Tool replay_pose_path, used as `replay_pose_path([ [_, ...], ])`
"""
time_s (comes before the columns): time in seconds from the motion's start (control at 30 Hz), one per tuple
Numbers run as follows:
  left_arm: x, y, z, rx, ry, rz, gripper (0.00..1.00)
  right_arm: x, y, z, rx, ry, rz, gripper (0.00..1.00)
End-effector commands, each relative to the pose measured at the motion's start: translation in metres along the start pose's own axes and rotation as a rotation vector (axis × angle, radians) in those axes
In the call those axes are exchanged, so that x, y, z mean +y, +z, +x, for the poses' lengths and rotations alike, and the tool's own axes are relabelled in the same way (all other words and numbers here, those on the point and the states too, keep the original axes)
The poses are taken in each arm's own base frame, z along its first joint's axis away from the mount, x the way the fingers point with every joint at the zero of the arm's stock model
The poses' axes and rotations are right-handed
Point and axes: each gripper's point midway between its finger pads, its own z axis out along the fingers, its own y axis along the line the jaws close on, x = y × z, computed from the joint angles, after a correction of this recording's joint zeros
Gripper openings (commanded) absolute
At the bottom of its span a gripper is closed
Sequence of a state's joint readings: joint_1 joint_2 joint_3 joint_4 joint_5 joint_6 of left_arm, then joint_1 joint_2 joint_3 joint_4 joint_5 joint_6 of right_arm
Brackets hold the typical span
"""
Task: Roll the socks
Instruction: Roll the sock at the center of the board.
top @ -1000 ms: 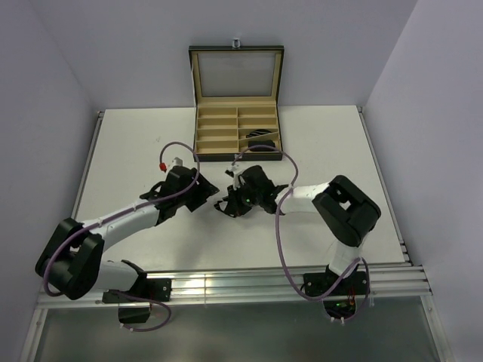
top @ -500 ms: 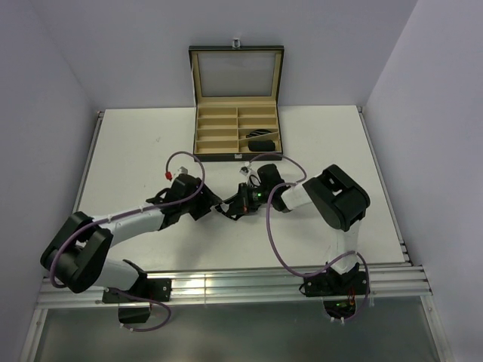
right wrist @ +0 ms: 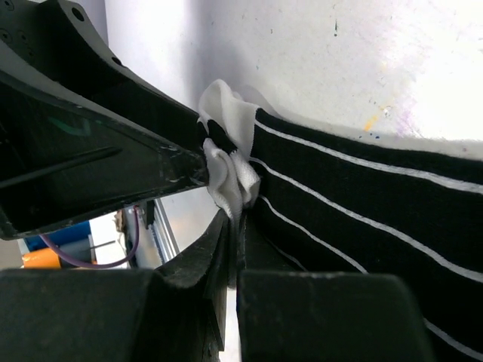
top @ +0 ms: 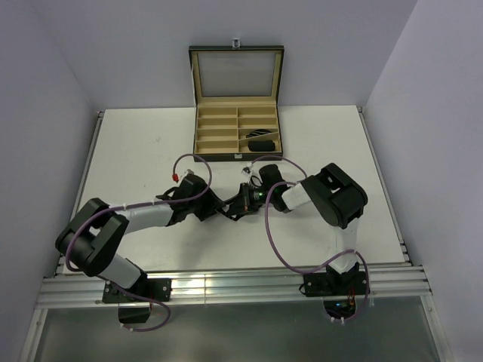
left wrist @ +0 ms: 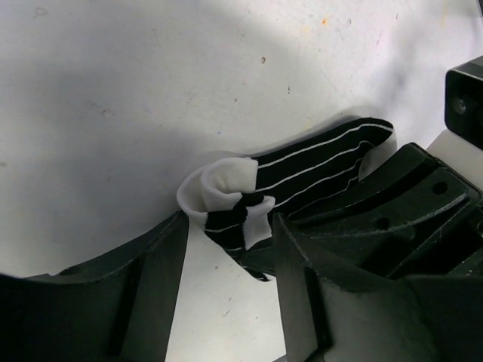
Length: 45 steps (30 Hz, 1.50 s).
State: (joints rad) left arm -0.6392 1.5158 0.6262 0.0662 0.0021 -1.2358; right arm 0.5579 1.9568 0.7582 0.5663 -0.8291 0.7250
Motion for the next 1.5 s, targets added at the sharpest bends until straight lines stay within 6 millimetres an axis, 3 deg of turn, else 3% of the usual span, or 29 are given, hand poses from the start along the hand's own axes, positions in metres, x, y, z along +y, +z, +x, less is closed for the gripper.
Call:
replay_pose_path([
  [0.0, 0.001, 0.009, -0.001, -0.011, 0.007, -0.034, 0.53, -0.004, -0.001, -0.001, -0.011, 0.013, -0.007, 0.00],
  [0.1, 0.006, 0.015, 0.003, 0.010, 0.019, -0.062, 0.46, -0.003, -0.004, -0.002, -0.022, 0.013, -0.006, 0.00],
  [0.27, 0.009, 0.019, 0.004, 0.015, 0.036, -0.092, 0.23, -0.002, -0.010, -0.005, -0.027, -0.025, 0.036, 0.05],
  [0.37, 0.010, 0.018, 0.003, 0.018, 0.054, -0.108, 0.07, 0.004, -0.019, -0.011, -0.049, -0.087, 0.080, 0.19],
  [0.43, 0.008, 0.017, 0.002, 0.018, 0.071, -0.117, 0.00, 0.005, -0.024, -0.017, -0.079, -0.126, 0.127, 0.36],
  [0.47, 0.008, 0.017, 0.002, 0.017, 0.079, -0.121, 0.00, 0.006, -0.029, -0.016, -0.081, -0.158, 0.153, 0.41],
  [0.5, 0.004, 0.017, 0.000, 0.015, 0.088, -0.119, 0.01, 0.021, -0.035, -0.023, -0.113, -0.211, 0.153, 0.48],
  [0.57, 0.006, 0.016, 0.000, 0.017, 0.099, -0.136, 0.00, 0.022, -0.042, -0.027, -0.146, -0.293, 0.240, 0.52],
  [0.6, 0.002, 0.016, -0.001, 0.017, 0.105, -0.133, 0.00, 0.034, -0.048, -0.033, -0.185, -0.347, 0.257, 0.54],
  [0.77, 0.001, 0.015, -0.003, 0.030, 0.140, -0.164, 0.00, 0.046, -0.046, -0.031, -0.255, -0.638, 0.487, 0.55],
  [0.9, -0.003, 0.014, -0.004, 0.035, 0.148, -0.163, 0.00, 0.054, -0.036, -0.023, -0.290, -0.787, 0.554, 0.51],
  [1.13, -0.006, 0.015, -0.003, 0.045, 0.149, -0.157, 0.00, 0.050, -0.013, -0.013, -0.269, -0.922, 0.610, 0.50],
  [1.47, -0.005, 0.012, -0.003, 0.038, 0.133, -0.156, 0.00, 0.018, 0.006, -0.001, -0.171, -0.900, 0.663, 0.48],
])
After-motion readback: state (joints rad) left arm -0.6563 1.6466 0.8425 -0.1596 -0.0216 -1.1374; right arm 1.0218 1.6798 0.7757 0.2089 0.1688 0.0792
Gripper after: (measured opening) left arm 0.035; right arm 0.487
